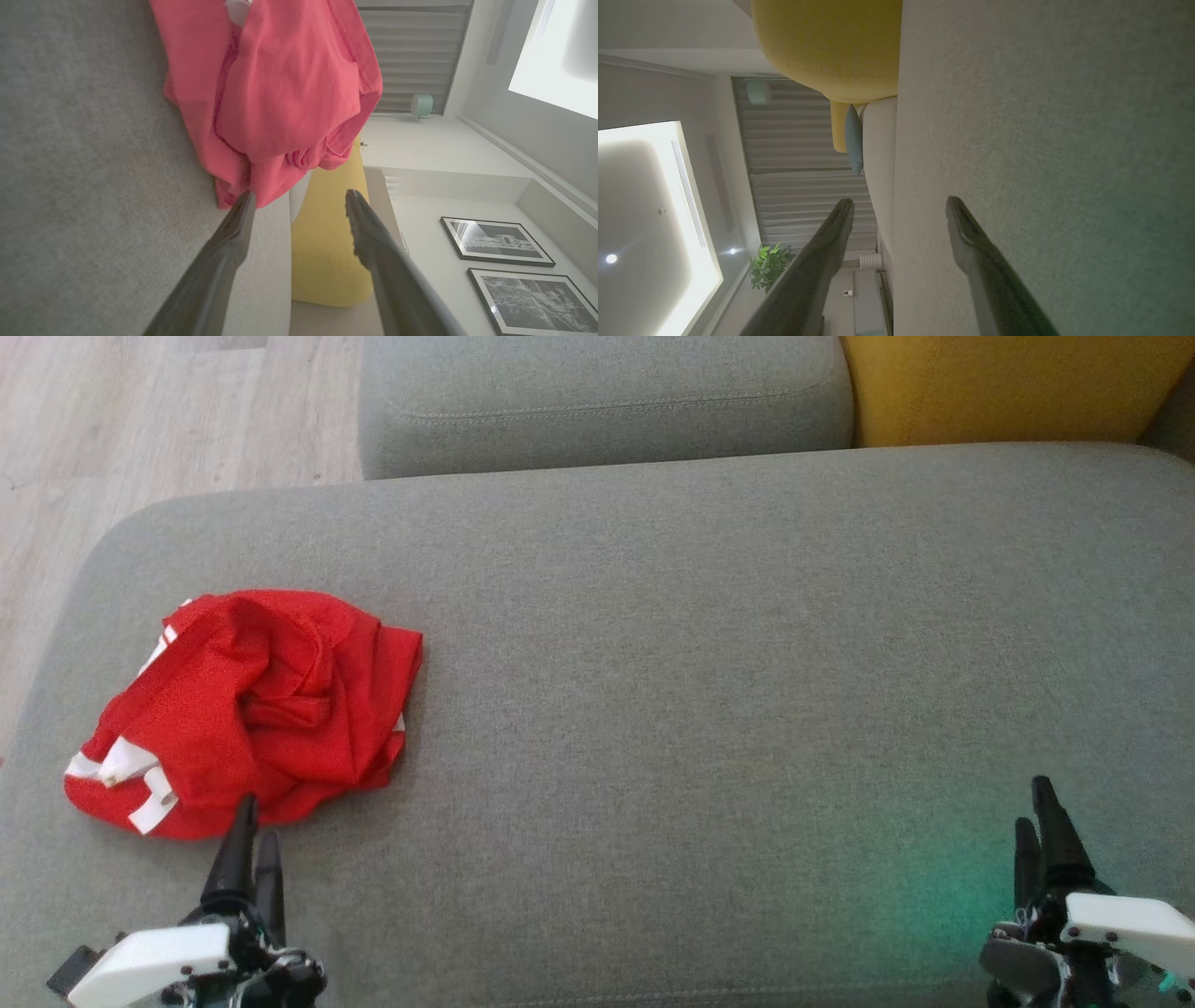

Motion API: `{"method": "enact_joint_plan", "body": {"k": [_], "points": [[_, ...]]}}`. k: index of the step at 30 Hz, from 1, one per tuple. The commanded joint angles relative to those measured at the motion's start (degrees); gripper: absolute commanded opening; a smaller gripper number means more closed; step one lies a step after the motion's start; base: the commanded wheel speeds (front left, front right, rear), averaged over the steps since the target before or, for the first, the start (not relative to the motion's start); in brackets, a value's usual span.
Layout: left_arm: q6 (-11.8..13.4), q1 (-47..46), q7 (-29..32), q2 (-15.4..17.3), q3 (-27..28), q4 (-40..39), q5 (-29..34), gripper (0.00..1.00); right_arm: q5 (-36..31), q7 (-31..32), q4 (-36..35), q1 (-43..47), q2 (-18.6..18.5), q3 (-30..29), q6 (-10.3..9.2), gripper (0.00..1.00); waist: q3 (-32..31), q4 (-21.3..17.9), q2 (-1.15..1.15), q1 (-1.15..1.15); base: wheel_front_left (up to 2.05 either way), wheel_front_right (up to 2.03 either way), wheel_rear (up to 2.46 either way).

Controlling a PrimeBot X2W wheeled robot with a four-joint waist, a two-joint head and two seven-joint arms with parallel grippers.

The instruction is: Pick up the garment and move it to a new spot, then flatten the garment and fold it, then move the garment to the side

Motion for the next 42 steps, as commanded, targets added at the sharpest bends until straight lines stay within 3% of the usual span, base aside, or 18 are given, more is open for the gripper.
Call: {"method": "enact_joint_plan", "body": {"k": [1, 9, 17, 25, 42], "points": [[-0.3, -2.2, -0.3, 0.6, 0.2, -2.4, 0.4, 1.00, -0.6, -0.6, -2.2, -2.6, -0.2, 0.2, -0.01, 1.00, 0.0, 0.0, 0.00, 0.00, 0.00, 0.00, 0.00], [-0.3, -2.5, -1.7, 0.6, 2.0, -3.8, 3.3, 1.00, -6.7, -2.0, -3.5, -3.2, -0.2, -0.1, -0.01, 1.00, -0.1, 0.0, 0.00, 0.00, 0.00, 0.00, 0.00], [-0.4, -2.8, -3.0, 0.7, 2.8, -5.8, 7.9, 1.00, -17.9, -3.3, -7.2, -3.6, -0.2, 0.1, -0.01, 1.00, 0.0, 0.1, 0.00, 0.00, 0.00, 0.00, 0.00], [0.3, -3.0, -4.5, 0.8, 1.3, -10.5, 16.9, 1.00, -32.4, -4.8, -11.9, -3.8, -0.3, 2.5, -0.01, 1.00, 0.1, 0.3, 0.00, 0.00, 0.00, 0.00, 0.00], [3.8, -2.1, -7.2, 0.9, -5.1, -14.7, 38.3, 1.00, -49.5, -7.5, -14.4, -3.9, -0.3, 5.1, -0.02, 1.00, -0.1, 0.2, 0.00, 0.00, 0.00, 0.00, 0.00]]}}
